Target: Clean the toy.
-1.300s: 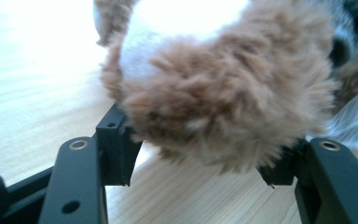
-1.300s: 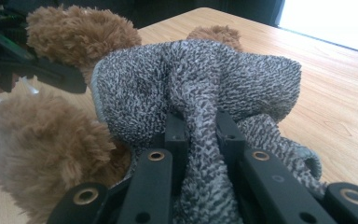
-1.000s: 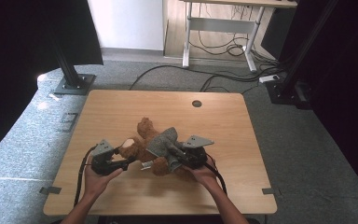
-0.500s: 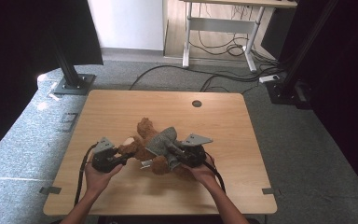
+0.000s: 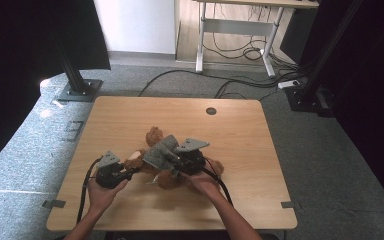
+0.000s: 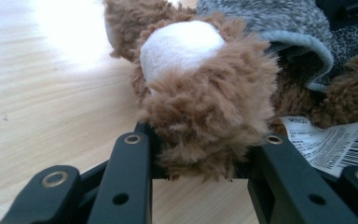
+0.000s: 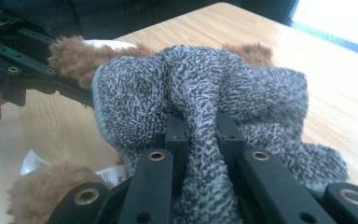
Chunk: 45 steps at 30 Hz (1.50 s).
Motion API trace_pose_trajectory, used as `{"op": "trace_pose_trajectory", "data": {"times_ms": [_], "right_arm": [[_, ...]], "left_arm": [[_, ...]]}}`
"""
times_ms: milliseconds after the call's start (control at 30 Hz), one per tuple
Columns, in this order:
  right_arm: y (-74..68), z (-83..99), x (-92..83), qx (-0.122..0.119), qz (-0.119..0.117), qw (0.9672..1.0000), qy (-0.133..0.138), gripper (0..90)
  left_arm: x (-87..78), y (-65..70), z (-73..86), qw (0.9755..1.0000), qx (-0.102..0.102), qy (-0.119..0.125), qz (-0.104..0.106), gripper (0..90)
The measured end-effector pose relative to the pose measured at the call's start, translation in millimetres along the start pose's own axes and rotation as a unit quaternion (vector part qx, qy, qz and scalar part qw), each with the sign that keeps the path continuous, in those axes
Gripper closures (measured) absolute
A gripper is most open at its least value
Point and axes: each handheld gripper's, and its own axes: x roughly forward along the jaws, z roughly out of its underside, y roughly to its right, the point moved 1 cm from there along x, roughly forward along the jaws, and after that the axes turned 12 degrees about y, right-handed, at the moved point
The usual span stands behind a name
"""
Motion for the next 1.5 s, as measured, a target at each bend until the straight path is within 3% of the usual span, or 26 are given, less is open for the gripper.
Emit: {"op": "trace_pose_trajectory", "data": {"times_ms": [167,267,367,700,833,900,1000,1100,1500], "right_arm": [[7.0,9.3,-22.4,0.002,0.019,0.9998,-0.002,79.6],[16.9,19.3,-41.0,0.016,0.034,0.9993,-0.001,79.8],[24.2,26.2,-61.0,0.035,0.034,0.9987,0.016,79.9],[26.4,35.2,-112.7,0.041,0.066,0.9951,0.060,79.8],[35.2,51.3,-133.9,0.050,0.097,0.9931,0.044,79.7],[43.6,68.4,-141.3,0.073,0.101,0.9917,0.032,79.8],[51.1,83.5,-146.4,0.097,0.105,0.9892,0.032,79.7],[56.0,86.5,-144.2,0.105,0.111,0.9878,0.032,79.6],[66.0,81.5,-128.9,0.102,0.119,0.9868,0.040,79.4]], "left_arm": [[0.1,0.1,1.1,1.0000,0.000,-0.001,-0.004,68.0],[0.1,-1.0,3.4,1.0000,-0.001,-0.005,-0.002,68.0],[1.5,1.5,4.8,1.0000,0.002,-0.006,0.000,67.9],[0.9,2.0,7.3,0.9999,0.007,-0.011,-0.009,67.8],[-1.0,-1.9,8.2,0.9998,0.003,-0.012,-0.016,67.7],[-1.4,-2.3,8.9,0.9998,0.004,-0.014,-0.016,67.7],[-0.8,-1.8,10.6,0.9997,0.005,-0.016,-0.016,67.4],[-0.4,-1.3,10.6,0.9998,0.002,-0.015,-0.014,67.1],[-3.0,-2.7,12.3,0.9999,-0.002,-0.008,-0.011,64.8]]}}
